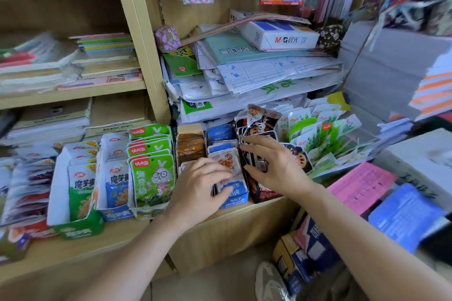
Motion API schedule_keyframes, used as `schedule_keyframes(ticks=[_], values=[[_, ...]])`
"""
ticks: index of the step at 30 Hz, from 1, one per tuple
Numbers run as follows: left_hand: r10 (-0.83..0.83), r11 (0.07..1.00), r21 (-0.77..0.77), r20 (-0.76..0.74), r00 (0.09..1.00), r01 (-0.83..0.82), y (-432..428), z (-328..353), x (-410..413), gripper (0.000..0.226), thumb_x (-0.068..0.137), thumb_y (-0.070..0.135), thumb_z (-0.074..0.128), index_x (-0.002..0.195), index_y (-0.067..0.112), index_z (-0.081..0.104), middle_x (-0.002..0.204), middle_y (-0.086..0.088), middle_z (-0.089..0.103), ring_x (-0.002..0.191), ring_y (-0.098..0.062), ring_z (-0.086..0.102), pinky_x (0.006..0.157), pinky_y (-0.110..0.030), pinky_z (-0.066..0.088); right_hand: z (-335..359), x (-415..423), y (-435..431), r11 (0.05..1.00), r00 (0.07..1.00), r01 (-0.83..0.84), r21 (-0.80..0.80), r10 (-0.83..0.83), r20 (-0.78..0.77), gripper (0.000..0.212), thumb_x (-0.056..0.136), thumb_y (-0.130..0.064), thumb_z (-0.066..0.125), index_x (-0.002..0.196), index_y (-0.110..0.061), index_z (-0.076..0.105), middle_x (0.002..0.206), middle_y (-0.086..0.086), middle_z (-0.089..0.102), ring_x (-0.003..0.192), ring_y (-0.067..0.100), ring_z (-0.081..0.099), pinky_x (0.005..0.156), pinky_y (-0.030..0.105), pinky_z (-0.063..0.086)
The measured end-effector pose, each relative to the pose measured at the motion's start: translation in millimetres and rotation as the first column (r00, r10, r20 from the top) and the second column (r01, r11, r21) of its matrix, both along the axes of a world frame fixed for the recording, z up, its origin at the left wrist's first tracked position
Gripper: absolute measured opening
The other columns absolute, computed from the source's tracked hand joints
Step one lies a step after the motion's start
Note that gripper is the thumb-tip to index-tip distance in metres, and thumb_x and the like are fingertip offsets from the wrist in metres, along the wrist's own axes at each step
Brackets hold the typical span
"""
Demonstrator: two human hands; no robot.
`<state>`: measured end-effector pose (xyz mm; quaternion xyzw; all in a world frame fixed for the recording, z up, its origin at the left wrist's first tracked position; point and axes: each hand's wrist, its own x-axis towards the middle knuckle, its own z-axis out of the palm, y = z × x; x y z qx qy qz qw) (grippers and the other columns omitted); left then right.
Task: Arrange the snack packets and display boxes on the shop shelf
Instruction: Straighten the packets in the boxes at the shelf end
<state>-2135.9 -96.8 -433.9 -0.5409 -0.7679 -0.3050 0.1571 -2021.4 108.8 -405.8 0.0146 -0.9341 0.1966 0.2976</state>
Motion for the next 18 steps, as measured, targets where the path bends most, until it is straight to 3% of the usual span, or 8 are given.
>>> schedule_keyframes(ticks=[3,7,11,13,15,18], values=[[-0.024,0.996,0.091,0.046,0.999,0.02,15,13,12,0.022,0.085,0.033,0.075,0.105,0.024,0.078,0.104,0.013,0.073,0.104,-0.009,0.06,0.092,-0.035,0.051,11,26,1,0.992,0.985,0.127,-0.013,-0.128,-0.115,0.023,0.085,-0.014,0.075,0.108,-0.012,0.075,0.109,-0.002,0.072,0.102,0.018,0.063,0.09,0.034,0.052],[-0.081,0.986,0.152,0.072,0.994,0.069,44,24,24,0.03,0.088,0.042,0.065,0.108,0.023,0.077,0.106,0.011,0.073,0.102,-0.011,0.063,0.091,-0.038,0.051,24,68,21,0.914,0.881,0.384,-0.134,-0.406,-0.242,0.006,0.083,-0.009,0.076,0.087,-0.013,0.078,0.077,-0.006,0.07,0.073,0.014,0.06,0.07,0.028,0.051],[-0.101,0.993,-0.053,0.044,0.994,0.103,73,25,35,0.055,0.087,0.049,0.069,0.137,0.029,0.06,0.142,0.008,0.056,0.13,-0.015,0.048,0.109,-0.042,0.041,20,100,49,0.799,0.816,0.54,-0.265,-0.574,-0.071,0.009,0.082,-0.016,0.077,0.089,-0.022,0.076,0.084,-0.01,0.07,0.08,0.011,0.057,0.073,0.025,0.046],[-0.113,0.971,-0.208,0.042,0.993,0.119,87,20,40,0.072,0.087,0.059,0.065,0.151,0.033,0.042,0.158,0.008,0.038,0.144,-0.016,0.032,0.118,-0.043,0.03,11,105,58,0.808,0.824,0.565,-0.168,-0.562,0.066,0.014,0.082,-0.026,0.078,0.095,-0.024,0.076,0.093,-0.011,0.071,0.088,0.01,0.053,0.076,0.027,0.041],[-0.1,0.956,-0.283,-0.05,0.994,0.082,98,14,42,0.075,0.089,0.06,0.062,0.154,0.034,0.036,0.157,0.008,0.04,0.144,-0.017,0.035,0.116,-0.041,0.032,3,102,60,0.827,0.82,0.562,0.016,-0.56,0.121,0.018,0.08,-0.03,0.08,0.097,-0.023,0.077,0.094,-0.008,0.073,0.091,0.015,0.052,0.08,0.03,0.034],[-0.099,0.971,-0.229,-0.117,0.988,0.07,104,16,38,0.058,0.087,0.044,0.072,0.141,0.028,0.057,0.135,0.009,0.063,0.123,-0.019,0.057,0.099,-0.038,0.045,2,92,53,0.817,0.816,0.558,0.145,-0.572,0.079,0.018,0.077,-0.028,0.083,0.093,-0.024,0.078,0.088,-0.008,0.074,0.092,0.022,0.059,0.086,0.034,0.025]])
